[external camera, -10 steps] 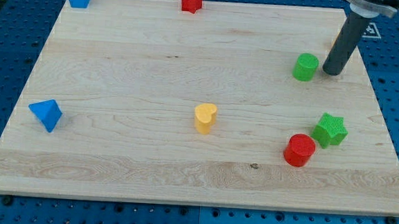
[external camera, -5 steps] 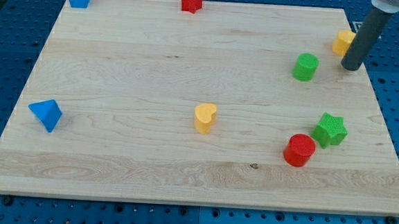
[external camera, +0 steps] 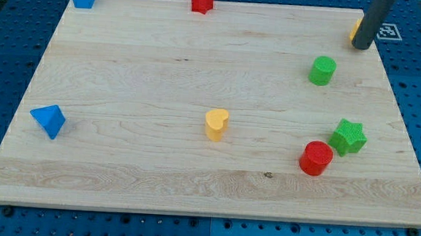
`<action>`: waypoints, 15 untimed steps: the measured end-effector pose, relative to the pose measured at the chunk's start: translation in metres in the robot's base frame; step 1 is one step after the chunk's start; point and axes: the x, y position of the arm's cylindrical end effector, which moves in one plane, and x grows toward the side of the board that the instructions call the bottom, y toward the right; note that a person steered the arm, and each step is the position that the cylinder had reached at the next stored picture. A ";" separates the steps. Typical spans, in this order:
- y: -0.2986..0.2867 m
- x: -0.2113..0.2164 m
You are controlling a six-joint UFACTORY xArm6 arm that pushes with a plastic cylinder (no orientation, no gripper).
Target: Move the yellow hexagon to the top right of the board
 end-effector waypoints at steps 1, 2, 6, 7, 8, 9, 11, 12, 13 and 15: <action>0.000 -0.013; 0.000 -0.025; 0.080 0.012; 0.080 -0.001; 0.080 -0.005; 0.076 -0.024; 0.075 -0.036; 0.071 -0.036; 0.071 -0.034; 0.054 -0.030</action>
